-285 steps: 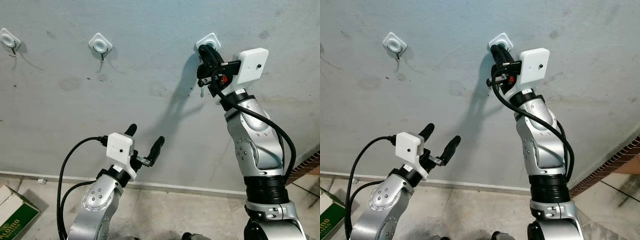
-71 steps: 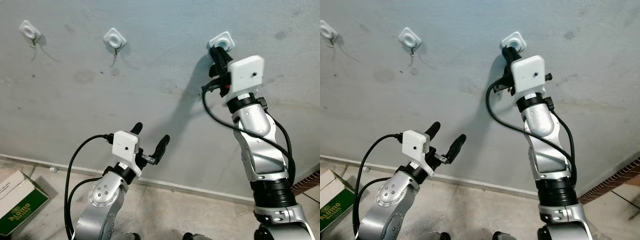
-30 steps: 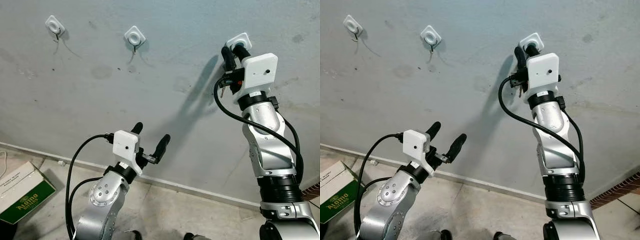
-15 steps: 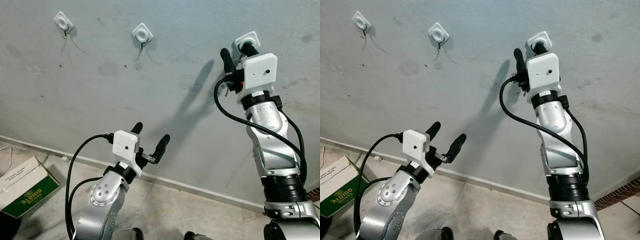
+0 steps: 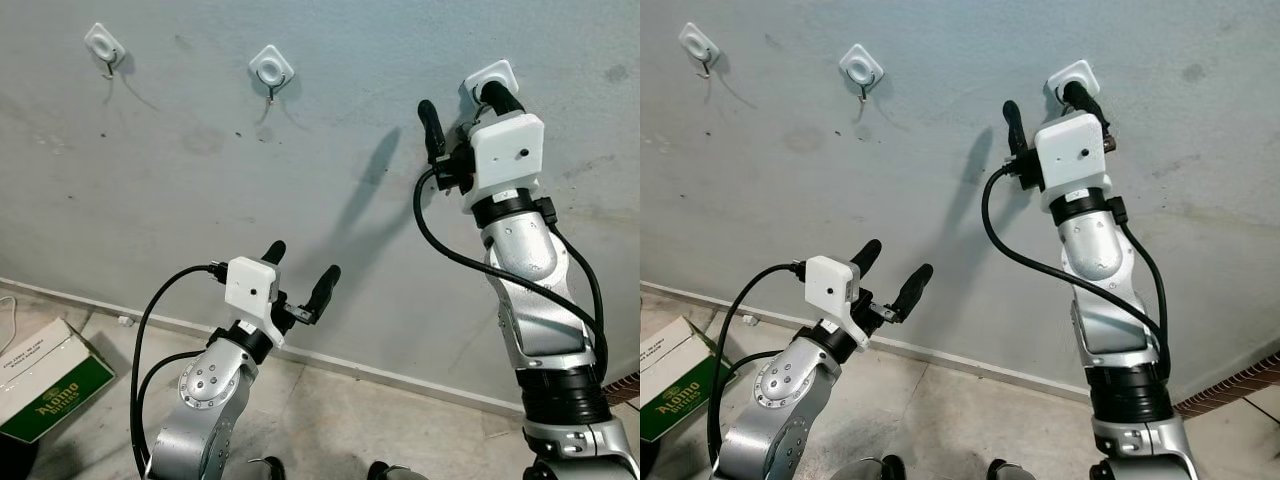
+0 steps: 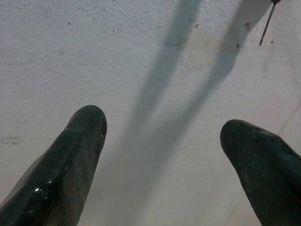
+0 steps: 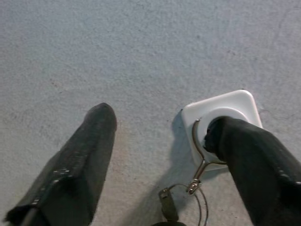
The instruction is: Hang keys on a hook
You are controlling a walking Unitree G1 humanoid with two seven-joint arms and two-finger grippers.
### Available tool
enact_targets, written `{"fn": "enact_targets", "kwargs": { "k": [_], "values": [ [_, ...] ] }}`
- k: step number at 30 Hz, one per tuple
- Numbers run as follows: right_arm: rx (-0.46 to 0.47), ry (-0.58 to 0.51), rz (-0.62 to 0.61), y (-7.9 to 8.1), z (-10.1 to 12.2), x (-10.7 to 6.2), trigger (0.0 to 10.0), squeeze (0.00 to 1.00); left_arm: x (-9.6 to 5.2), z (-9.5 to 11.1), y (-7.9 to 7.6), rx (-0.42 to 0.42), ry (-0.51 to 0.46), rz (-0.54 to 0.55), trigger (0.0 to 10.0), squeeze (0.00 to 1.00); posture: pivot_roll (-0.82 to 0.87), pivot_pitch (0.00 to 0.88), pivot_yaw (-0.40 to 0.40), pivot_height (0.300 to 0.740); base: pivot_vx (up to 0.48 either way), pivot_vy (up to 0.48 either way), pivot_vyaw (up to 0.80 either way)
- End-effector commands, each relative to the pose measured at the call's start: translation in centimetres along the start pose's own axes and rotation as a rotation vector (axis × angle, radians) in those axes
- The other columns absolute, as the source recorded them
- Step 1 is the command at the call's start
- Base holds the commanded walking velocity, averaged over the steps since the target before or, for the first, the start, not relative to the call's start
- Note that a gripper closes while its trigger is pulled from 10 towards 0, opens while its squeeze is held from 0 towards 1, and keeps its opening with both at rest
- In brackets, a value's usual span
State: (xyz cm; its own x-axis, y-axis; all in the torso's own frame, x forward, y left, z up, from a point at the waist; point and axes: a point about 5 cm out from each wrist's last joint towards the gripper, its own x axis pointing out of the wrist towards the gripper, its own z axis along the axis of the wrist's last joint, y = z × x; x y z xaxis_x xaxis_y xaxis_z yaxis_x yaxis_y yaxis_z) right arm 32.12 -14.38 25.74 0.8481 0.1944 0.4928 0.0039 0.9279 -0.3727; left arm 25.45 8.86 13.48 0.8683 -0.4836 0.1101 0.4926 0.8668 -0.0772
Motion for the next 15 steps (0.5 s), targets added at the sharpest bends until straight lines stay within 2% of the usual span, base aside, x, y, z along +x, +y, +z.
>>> {"fn": "enact_targets", "kwargs": {
  "k": [1,4,6,8,9,15],
  "values": [
    [-0.006,-0.040,-0.028,-0.3,1.2,0.0,10.0,1.00,-0.1,0.0,0.2,0.010,0.002,0.011,10.0,0.00,0.02,0.126,0.051,0.740,0.000,0.000,0.00],
    [-0.015,-0.043,-0.011,0.3,1.4,-0.5,10.0,1.00,-0.2,0.0,0.2,0.008,0.003,0.012,10.0,0.00,0.02,0.126,0.051,0.740,0.000,0.000,0.00],
    [-0.017,-0.040,-0.009,0.5,1.4,-0.8,10.0,0.90,-0.2,0.0,0.2,0.007,0.003,0.012,10.0,0.00,0.02,0.126,0.051,0.740,0.000,0.000,0.00],
    [-0.031,-0.046,0.001,0.8,1.6,-1.1,10.0,0.20,-0.2,-0.1,0.2,0.008,0.004,0.012,10.0,0.00,0.02,0.126,0.051,0.740,0.000,0.000,0.00],
    [-0.043,-0.050,0.008,0.9,1.7,-1.3,10.0,0.00,-0.2,-0.1,0.2,0.008,0.003,0.014,10.0,0.00,0.02,0.126,0.051,0.740,0.000,0.000,0.00],
    [-0.055,-0.041,0.013,1.2,1.9,-2.2,10.0,0.00,-0.2,0.1,0.3,0.009,-0.003,0.027,10.0,0.00,0.01,0.127,0.050,0.740,0.000,0.000,0.00]
  ]
}}
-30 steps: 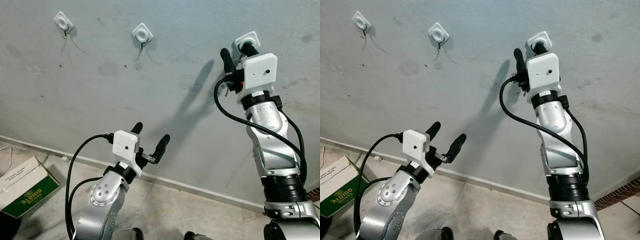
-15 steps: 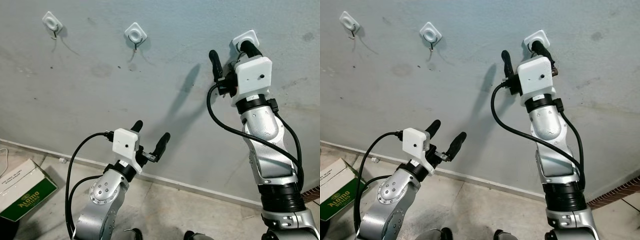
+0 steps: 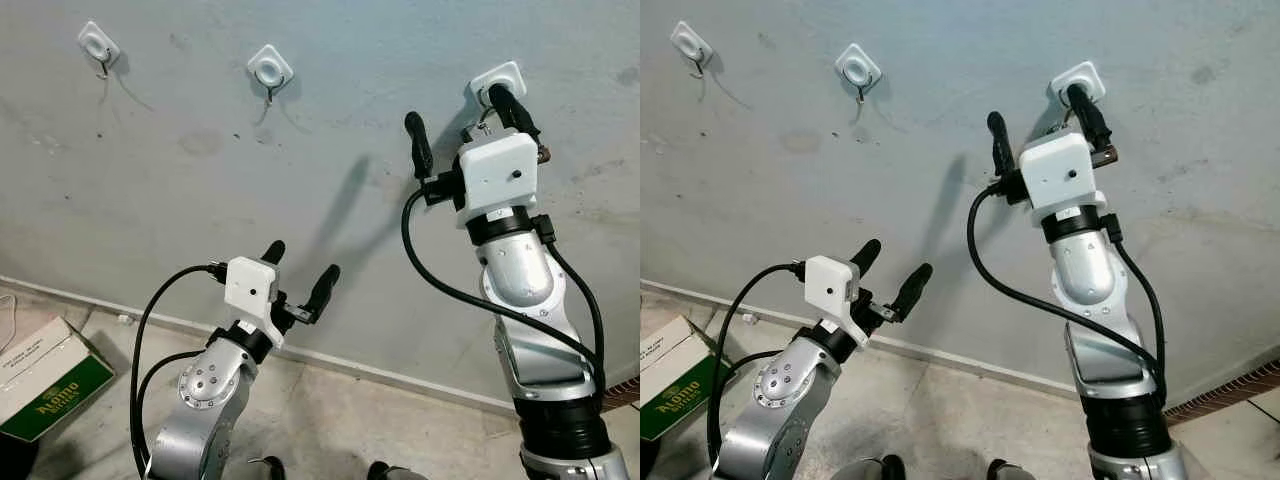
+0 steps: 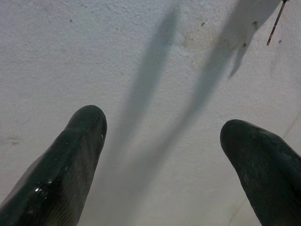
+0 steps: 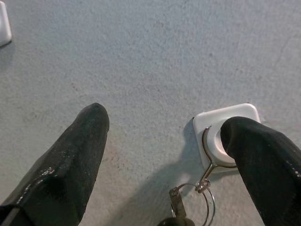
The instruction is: Hang keys on a hook
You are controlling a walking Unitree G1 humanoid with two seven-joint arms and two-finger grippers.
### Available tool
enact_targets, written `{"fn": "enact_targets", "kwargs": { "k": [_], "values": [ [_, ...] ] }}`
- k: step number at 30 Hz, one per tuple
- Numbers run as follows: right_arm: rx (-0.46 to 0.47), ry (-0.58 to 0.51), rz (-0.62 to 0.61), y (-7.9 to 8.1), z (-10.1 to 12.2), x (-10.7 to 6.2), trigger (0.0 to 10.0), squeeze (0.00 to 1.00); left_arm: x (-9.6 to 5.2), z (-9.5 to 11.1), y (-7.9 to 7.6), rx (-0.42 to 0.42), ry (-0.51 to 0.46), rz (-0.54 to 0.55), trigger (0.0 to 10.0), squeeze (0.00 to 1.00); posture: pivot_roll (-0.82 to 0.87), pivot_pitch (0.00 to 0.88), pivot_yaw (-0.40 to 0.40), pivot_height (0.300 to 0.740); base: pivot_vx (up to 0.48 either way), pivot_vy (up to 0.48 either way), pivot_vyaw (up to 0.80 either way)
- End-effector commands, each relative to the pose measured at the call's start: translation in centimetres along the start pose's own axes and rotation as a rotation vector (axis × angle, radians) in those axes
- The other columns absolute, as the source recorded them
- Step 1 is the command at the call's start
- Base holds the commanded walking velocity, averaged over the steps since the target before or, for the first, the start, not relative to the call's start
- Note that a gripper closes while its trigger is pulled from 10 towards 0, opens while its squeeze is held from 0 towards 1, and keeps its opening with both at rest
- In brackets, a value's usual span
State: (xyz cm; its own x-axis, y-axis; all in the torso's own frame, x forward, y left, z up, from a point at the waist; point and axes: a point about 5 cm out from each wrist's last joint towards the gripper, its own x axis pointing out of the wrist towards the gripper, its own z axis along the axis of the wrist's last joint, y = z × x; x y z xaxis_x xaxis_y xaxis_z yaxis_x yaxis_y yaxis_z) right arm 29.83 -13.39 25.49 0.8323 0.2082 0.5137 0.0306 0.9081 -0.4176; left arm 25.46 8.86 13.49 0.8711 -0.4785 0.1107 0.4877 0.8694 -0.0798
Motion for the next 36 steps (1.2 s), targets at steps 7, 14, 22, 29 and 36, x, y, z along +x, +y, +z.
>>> {"fn": "enact_targets", "kwargs": {
  "k": [7,14,22,29,36],
  "values": [
    [0.004,-0.005,0.025,0.6,1.0,-1.2,10.0,0.00,-0.3,0.3,0.4,0.017,-0.015,0.034,10.0,0.00,0.01,0.129,0.053,0.740,0.000,0.000,0.00],
    [-0.002,0.059,0.050,0.3,0.4,-3.6,10.0,0.00,-0.6,0.4,1.2,0.021,-0.007,0.092,10.0,0.00,0.01,0.130,0.052,0.740,0.000,0.000,0.00],
    [-0.023,0.228,0.035,-1.0,-1.8,-7.1,10.0,0.00,-1.5,0.4,2.1,0.030,0.006,0.137,10.0,0.00,0.00,0.128,0.065,0.740,0.000,0.000,0.00],
    [0.052,0.405,0.020,-1.2,-4.0,-9.6,10.0,0.00,-2.7,-0.4,3.0,0.040,0.055,0.174,10.0,0.00,0.00,0.126,0.071,0.740,0.000,0.000,0.00],
    [0.108,0.533,0.061,-0.4,-5.5,-11.3,10.0,0.00,-3.6,-1.2,3.3,0.017,0.107,0.195,10.0,0.00,0.00,0.128,0.068,0.740,0.000,0.000,0.00]
  ]
}}
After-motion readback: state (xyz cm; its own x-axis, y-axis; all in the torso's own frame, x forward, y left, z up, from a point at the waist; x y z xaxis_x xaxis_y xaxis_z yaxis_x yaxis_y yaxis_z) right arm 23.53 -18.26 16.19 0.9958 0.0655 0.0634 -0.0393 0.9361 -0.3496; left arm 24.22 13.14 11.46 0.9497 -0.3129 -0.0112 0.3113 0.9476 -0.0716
